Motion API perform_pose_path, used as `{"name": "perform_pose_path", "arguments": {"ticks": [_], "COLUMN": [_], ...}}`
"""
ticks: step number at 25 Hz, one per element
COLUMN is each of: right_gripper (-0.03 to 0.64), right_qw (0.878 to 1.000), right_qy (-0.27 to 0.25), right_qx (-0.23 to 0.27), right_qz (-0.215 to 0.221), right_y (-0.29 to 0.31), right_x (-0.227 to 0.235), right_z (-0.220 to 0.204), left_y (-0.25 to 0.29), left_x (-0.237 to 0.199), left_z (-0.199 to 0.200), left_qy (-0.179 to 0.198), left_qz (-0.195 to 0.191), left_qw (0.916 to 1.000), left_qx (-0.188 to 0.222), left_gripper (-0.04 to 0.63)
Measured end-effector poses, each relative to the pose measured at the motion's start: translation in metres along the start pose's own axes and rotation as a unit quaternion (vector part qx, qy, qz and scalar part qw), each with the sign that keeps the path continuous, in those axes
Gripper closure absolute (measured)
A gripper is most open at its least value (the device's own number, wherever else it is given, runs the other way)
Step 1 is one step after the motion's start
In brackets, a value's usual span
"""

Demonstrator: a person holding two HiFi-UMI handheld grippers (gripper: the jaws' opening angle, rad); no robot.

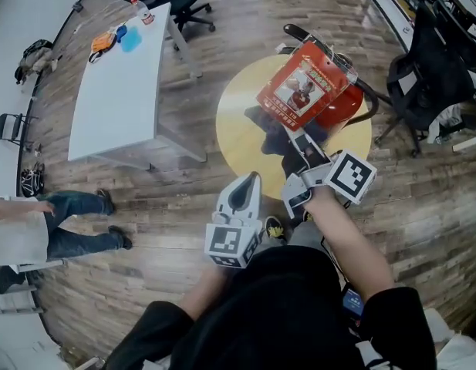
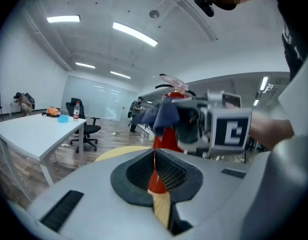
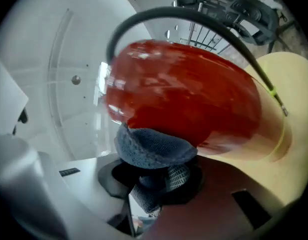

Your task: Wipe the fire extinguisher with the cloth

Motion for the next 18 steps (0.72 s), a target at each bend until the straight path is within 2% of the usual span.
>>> {"name": "perform_pose_path", "arguments": {"ticks": [2, 4, 7, 9, 11, 14, 16, 18], "right_gripper": [0.505, 0.506, 0.506, 0.505, 0.505, 0.506, 0.506, 0.506], "right_qw": [0.994, 0.975, 0.941, 0.92, 0.899, 0.841, 0.809, 0.785], "right_qy": [0.006, 0.008, -0.048, -0.093, -0.143, -0.243, -0.309, -0.372], "right_qx": [-0.026, -0.064, -0.139, -0.198, -0.267, -0.36, -0.368, -0.355], "right_qz": [-0.109, -0.213, -0.304, -0.325, -0.317, -0.321, -0.339, -0.346], "right_y": [-0.005, -0.007, -0.017, -0.028, -0.034, -0.043, -0.058, -0.071], "right_x": [0.058, 0.117, 0.177, 0.194, 0.2, 0.202, 0.194, 0.173], "right_z": [-0.025, -0.052, -0.077, -0.079, -0.068, -0.039, -0.018, 0.009], "left_y": [-0.002, -0.006, -0.013, -0.016, -0.013, -0.002, 0.003, 0.009], "left_x": [-0.002, -0.006, -0.011, -0.012, -0.011, -0.003, 0.002, 0.008], "left_z": [-0.002, -0.003, -0.003, -0.003, -0.001, 0.003, 0.002, 0.0], "left_qy": [-0.002, -0.002, -0.003, -0.001, 0.004, 0.015, 0.016, 0.016], "left_qz": [0.004, 0.01, 0.013, 0.014, 0.012, 0.002, -0.006, -0.017], "left_qw": [1.0, 0.9999, 0.9998, 0.9998, 0.9998, 0.9999, 0.9998, 0.9997], "left_qx": [-0.002, -0.006, -0.014, -0.017, -0.015, -0.006, -0.006, -0.012], "left_gripper": [0.572, 0.572, 0.572, 0.572, 0.572, 0.572, 0.572, 0.572]}}
Point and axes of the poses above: the fingertips, and each gripper's own axes: y forward along the fingers, x to its right, z out of its top, the point moved 10 cm from there along -y, backward along the fingers, and after that the axes turned 10 degrees about -x, right-handed, at the moved point
